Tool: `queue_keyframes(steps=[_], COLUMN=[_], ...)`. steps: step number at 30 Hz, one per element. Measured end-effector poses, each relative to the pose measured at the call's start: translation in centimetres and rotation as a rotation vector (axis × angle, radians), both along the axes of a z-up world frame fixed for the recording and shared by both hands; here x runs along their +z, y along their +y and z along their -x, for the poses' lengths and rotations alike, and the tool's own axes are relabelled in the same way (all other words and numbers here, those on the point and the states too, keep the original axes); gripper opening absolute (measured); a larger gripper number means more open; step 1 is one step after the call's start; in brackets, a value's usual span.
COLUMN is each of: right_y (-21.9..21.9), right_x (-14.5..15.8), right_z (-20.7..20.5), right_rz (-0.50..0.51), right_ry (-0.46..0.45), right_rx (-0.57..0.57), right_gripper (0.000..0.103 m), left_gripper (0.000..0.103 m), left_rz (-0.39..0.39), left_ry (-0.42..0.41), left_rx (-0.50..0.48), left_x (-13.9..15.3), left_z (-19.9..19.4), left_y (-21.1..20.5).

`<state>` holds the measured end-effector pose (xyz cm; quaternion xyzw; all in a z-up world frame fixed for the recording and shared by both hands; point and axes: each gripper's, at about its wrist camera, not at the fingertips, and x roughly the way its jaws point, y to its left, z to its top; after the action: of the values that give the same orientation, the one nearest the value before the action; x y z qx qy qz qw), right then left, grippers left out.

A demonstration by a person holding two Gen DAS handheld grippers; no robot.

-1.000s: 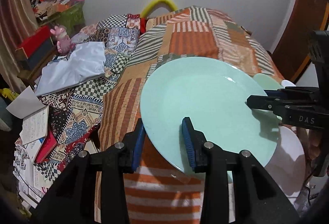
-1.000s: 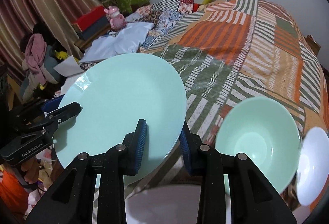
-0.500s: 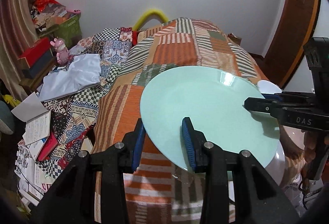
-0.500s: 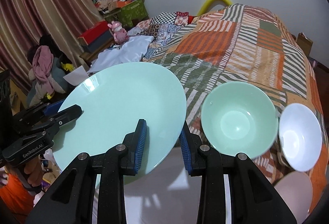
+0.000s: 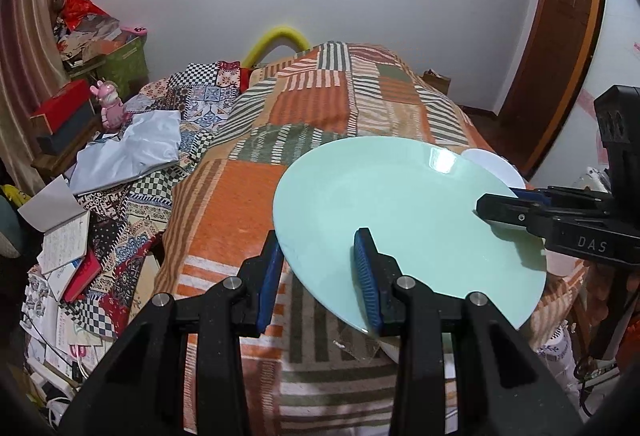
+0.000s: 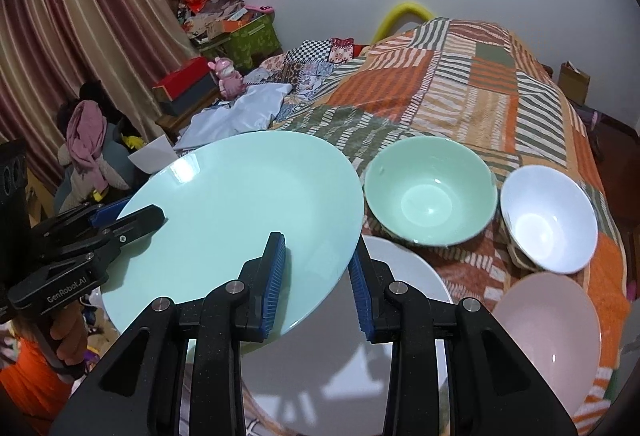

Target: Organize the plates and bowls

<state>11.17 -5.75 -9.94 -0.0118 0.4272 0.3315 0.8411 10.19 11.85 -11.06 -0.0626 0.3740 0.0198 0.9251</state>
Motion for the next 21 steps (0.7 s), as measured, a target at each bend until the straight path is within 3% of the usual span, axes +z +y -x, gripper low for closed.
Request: queue_keyframes(steps=[21], right_y=[-3.7], right_x=[-3.0], right_z=[2.7], right_rz=[-0.057], right_ry=[0.057], right_rx=[-0.098], right_gripper=[0.029], left_gripper=[0.036], left_rz=[0.044], left_ry=[0.043], left_rx=[-0.051], left_x=[-3.1], left_z=[1.6], left_y=[-3.4])
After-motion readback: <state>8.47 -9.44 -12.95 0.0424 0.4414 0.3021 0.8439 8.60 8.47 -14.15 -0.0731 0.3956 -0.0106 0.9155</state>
